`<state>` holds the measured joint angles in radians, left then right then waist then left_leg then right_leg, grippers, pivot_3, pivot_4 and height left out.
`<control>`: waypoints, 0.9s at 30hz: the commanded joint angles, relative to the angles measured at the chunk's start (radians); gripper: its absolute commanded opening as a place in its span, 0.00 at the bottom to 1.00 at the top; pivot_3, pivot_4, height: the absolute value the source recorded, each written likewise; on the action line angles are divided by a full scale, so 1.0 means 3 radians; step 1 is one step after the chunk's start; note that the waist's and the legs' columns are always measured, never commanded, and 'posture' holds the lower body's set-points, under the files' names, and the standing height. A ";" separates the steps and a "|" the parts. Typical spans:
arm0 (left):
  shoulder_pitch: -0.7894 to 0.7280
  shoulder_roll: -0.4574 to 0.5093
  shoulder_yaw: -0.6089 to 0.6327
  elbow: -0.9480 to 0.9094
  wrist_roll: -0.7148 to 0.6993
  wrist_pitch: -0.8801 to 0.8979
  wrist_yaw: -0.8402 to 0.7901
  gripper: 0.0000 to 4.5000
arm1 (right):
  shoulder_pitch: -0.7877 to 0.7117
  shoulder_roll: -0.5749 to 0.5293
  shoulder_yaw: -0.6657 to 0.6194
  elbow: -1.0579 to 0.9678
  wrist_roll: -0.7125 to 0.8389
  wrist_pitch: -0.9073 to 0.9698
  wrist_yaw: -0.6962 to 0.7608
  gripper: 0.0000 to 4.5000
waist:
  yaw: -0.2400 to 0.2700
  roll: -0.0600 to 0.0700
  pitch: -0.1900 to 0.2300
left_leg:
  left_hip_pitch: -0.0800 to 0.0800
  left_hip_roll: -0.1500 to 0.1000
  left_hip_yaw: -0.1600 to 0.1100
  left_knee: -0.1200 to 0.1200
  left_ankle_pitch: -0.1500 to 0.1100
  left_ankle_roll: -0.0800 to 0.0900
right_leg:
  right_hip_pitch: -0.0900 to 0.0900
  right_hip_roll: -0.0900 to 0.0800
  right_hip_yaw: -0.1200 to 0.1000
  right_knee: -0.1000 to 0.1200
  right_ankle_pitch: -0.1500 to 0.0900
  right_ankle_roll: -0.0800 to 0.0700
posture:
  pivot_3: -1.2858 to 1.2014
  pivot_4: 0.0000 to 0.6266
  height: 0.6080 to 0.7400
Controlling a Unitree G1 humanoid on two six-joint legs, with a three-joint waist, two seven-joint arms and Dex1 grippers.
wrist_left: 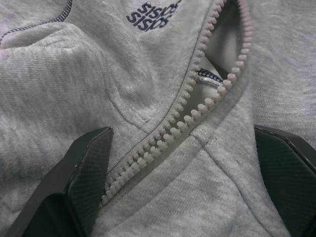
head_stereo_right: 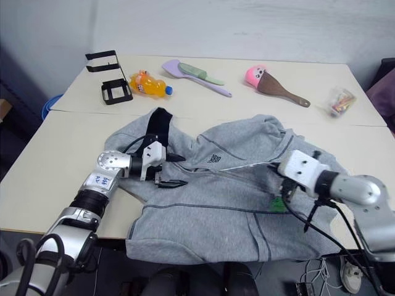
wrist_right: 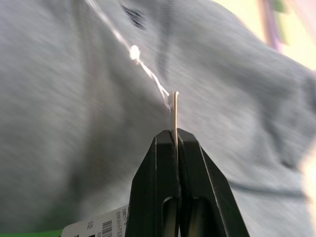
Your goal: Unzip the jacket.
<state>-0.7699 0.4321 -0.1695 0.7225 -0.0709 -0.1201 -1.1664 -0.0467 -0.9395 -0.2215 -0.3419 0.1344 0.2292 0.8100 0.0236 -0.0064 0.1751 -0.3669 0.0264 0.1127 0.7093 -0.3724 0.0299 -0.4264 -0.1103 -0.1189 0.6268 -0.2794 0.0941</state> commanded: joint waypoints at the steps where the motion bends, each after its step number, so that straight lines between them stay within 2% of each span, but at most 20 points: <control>1: 0.0196 0.0082 -0.0173 0.0147 0.0266 0.0264 0.0098 1.00 | 0.0341 -0.0104 -0.0583 -0.0038 -0.0084 -0.0041 0.0007 0.01 | 0.0003 0.0000 -0.0003 | 0.0001 0.0000 0.0000 0.0000 0.0000 0.0000 | 0.0001 0.0000 0.0000 0.0000 0.0000 0.0000 | 0.52 0.24 1.00; 4: 0.0209 0.0129 -0.0196 0.0197 0.0326 0.0341 0.0242 1.00 | 0.0843 -0.0123 -0.1206 0.0107 -0.0150 -0.0036 0.0169 0.01 | 0.0001 0.0004 -0.0006 | 0.0018 -0.0001 0.0004 -0.0002 0.0000 0.0001 | 0.0015 0.0000 0.0006 -0.0002 0.0000 0.0000 | 0.52 0.24 1.00; 7: 0.0244 0.0160 -0.0236 0.0176 0.0320 0.0380 0.0259 1.00 | 0.1149 -0.0140 -0.1587 0.0352 -0.0186 -0.0120 0.0274 0.01 | -0.0023 0.0008 -0.0013 | 0.0080 0.0000 0.0007 -0.0035 -0.0004 0.0005 | 0.0071 0.0001 0.0010 -0.0037 -0.0001 -0.0001 | 0.52 0.24 1.00; 8: 0.0261 0.0166 -0.0245 0.0157 0.0312 0.0389 0.0260 1.00 | 0.1214 -0.0138 -0.1701 0.0540 -0.0202 -0.0218 0.0269 0.01 | -0.0032 0.0010 -0.0015 | 0.0106 0.0005 0.0011 -0.0046 -0.0010 0.0004 | 0.0099 -0.0001 0.0018 -0.0048 -0.0002 -0.0002 | 0.52 0.24 1.00; 11: 0.0334 0.0225 -0.0341 0.0122 0.0397 0.0289 0.0284 1.00 | 0.1288 -0.0248 -0.1931 0.1313 -0.0382 -0.0551 0.0118 0.01 | -0.0076 0.0044 -0.0045 | 0.0125 0.0013 0.0006 -0.0054 -0.0025 0.0000 | 0.0110 -0.0014 0.0040 -0.0054 -0.0005 -0.0008 | 0.52 0.24 1.00; 17: 0.0386 0.0242 -0.0355 0.0068 0.0376 0.0316 0.0307 1.00 | 0.0834 -0.0542 -0.1717 0.2511 -0.0642 -0.1155 -0.0484 0.01 | -0.0109 0.0062 -0.0055 | 0.0149 0.0011 0.0028 -0.0065 -0.0023 -0.0003 | 0.0115 -0.0013 0.0051 -0.0053 -0.0006 -0.0008 | 0.52 0.24 1.00; 22: 0.0402 0.0260 -0.0345 0.0082 0.0380 0.0290 0.0306 1.00 | 0.0407 -0.0576 -0.1427 0.2980 -0.0781 -0.1572 -0.0979 0.01 | -0.0124 0.0072 -0.0060 | 0.0163 0.0010 0.0032 -0.0085 -0.0016 -0.0013 | 0.0118 -0.0015 0.0064 -0.0054 -0.0007 -0.0009 | 0.52 0.24 1.00; 24: 0.0412 0.0267 -0.0344 0.0081 0.0379 0.0271 0.0299 1.00 | 0.0279 -0.0541 -0.1325 0.3049 -0.0765 -0.1649 -0.1051 0.01 | -0.0129 0.0074 -0.0060 | 0.0162 0.0010 0.0033 -0.0086 -0.0016 -0.0015 | 0.0117 -0.0015 0.0065 -0.0054 -0.0007 -0.0009 | 0.52 0.24 1.00; 27: 0.0429 0.0256 -0.0302 0.0054 0.0333 0.0234 0.0302 1.00 | 0.0239 -0.0399 -0.1200 0.2942 -0.0498 -0.1453 -0.0750 0.01 | -0.0128 0.0074 -0.0061 | 0.0162 0.0011 0.0031 -0.0088 -0.0014 -0.0017 | 0.0116 -0.0015 0.0064 -0.0054 -0.0008 -0.0010 | 0.52 0.24 1.00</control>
<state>-0.7018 0.4879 -0.2144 0.6769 -0.0518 -0.0689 -1.0934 0.0211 -1.0751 -0.5835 0.5578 -0.0628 -0.2279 0.5498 -0.0150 0.0159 0.1569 -0.3183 0.0297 0.1219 0.6829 -0.3766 0.0246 -0.3917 -0.1147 -0.0997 0.6107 -0.2817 0.0911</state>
